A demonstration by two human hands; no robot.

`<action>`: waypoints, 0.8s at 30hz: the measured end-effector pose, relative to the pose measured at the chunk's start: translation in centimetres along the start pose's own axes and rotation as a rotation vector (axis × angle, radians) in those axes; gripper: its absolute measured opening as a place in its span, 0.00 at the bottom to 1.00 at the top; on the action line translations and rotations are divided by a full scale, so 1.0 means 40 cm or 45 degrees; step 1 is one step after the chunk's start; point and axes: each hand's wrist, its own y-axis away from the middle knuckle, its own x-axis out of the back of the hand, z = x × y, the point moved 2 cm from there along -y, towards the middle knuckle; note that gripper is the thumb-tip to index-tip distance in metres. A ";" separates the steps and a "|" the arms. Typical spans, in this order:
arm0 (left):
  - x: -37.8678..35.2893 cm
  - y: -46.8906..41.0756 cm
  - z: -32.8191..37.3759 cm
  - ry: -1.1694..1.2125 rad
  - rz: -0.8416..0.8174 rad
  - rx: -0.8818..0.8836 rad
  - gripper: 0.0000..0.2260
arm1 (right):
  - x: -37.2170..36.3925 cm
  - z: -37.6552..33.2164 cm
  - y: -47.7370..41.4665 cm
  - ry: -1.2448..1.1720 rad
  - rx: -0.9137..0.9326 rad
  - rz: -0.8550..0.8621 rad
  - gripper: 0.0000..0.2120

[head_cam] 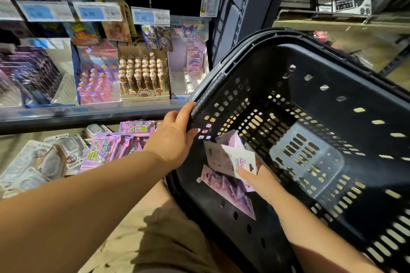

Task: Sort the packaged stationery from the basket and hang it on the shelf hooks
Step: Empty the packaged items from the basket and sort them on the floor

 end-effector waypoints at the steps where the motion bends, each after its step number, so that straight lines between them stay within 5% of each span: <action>1: -0.001 0.002 0.001 -0.010 0.015 -0.018 0.28 | -0.002 0.000 0.002 -0.023 0.014 0.058 0.18; 8: -0.014 0.039 0.012 -0.384 0.309 -0.435 0.40 | -0.007 -0.025 0.023 -0.363 0.099 0.136 0.08; 11: -0.027 0.045 0.036 -0.558 0.278 -0.637 0.38 | -0.002 -0.031 0.033 -0.277 0.128 0.099 0.08; 15: -0.021 0.033 0.040 -0.675 0.232 -0.615 0.35 | 0.008 -0.025 0.030 -0.353 0.152 0.107 0.08; 21: -0.035 0.047 0.035 -0.703 0.247 -0.807 0.32 | 0.016 -0.010 0.021 -0.989 0.036 0.195 0.14; 24: -0.035 0.053 0.064 -0.487 0.101 -0.780 0.29 | 0.023 -0.028 0.044 -1.340 0.008 0.134 0.14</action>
